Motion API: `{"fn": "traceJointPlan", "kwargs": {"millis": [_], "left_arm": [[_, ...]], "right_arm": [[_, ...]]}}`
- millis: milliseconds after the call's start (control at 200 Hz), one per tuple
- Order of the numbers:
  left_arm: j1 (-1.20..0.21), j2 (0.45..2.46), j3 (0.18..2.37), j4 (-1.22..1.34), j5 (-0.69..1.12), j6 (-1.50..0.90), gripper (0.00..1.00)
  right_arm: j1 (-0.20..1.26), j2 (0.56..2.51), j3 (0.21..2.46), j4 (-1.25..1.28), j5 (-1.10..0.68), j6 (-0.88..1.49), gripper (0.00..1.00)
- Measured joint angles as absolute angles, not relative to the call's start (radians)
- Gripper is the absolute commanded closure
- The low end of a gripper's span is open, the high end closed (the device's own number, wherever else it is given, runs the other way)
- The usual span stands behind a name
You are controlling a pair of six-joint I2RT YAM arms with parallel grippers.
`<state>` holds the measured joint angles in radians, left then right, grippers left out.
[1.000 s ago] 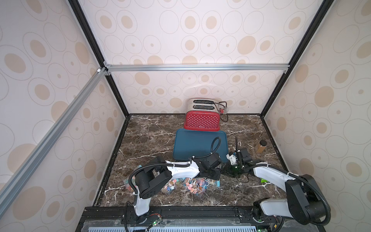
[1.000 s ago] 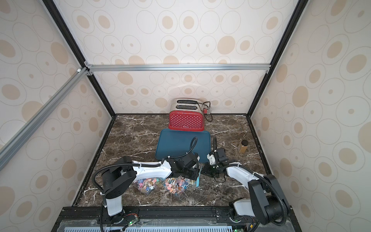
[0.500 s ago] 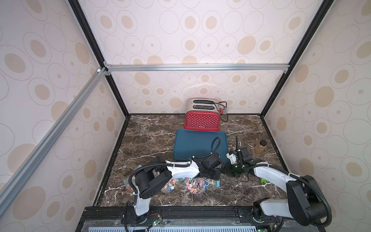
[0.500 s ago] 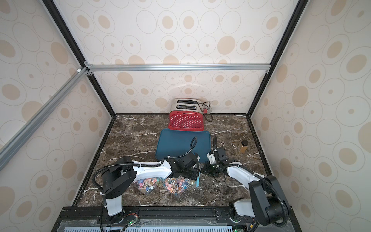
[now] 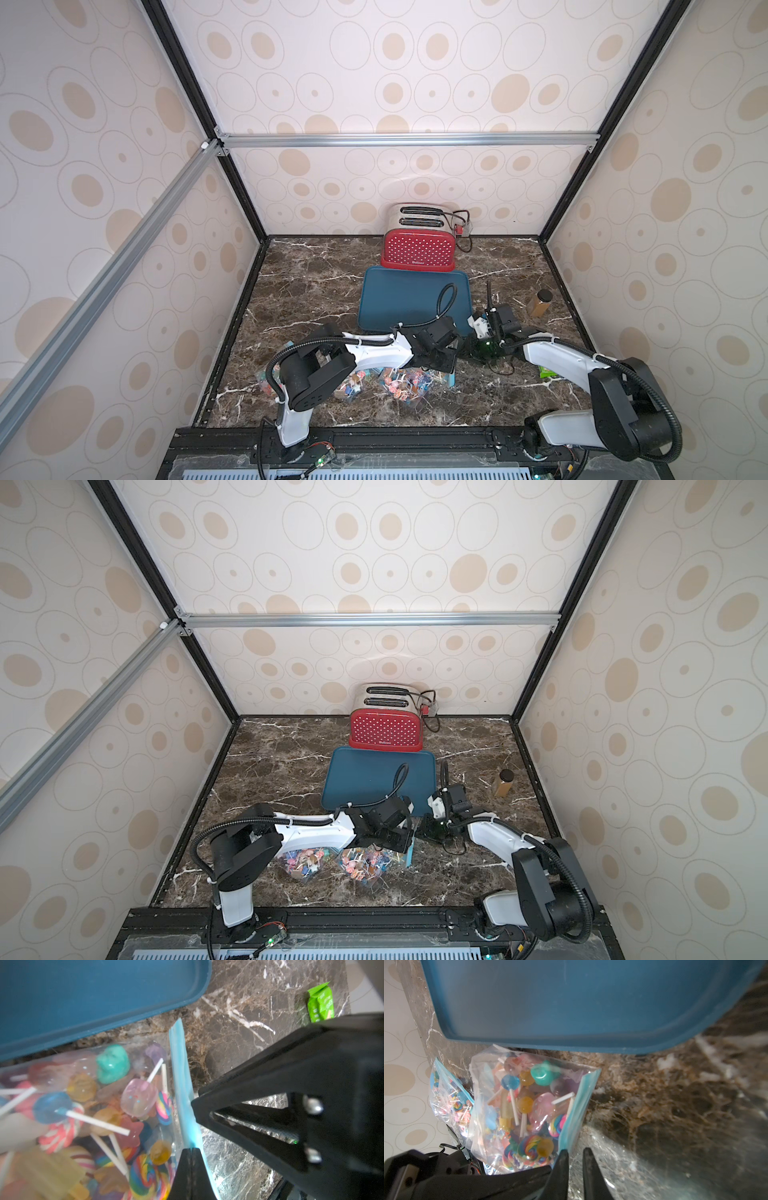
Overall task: Pour candies out of the ziploc bag
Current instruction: Open the ziploc bag at the center of the board.
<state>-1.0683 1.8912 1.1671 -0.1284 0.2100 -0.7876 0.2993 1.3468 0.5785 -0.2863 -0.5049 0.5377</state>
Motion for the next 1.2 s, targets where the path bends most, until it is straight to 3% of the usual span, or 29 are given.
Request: {"fn": "traceJointPlan", "kwargs": {"millis": [927,1203], "left_arm": [[-1.068,1.891,1.167,-0.128,0.219,-0.788,0.97],[-1.068,1.891,1.167,-0.128,0.219,-0.788,0.89]], "right_arm": [[0.329,1.393,0.588,-0.251,-0.504,0.557,0.84],[0.342,1.407,0.588,-0.237,-0.502,0.566,0.95]]}}
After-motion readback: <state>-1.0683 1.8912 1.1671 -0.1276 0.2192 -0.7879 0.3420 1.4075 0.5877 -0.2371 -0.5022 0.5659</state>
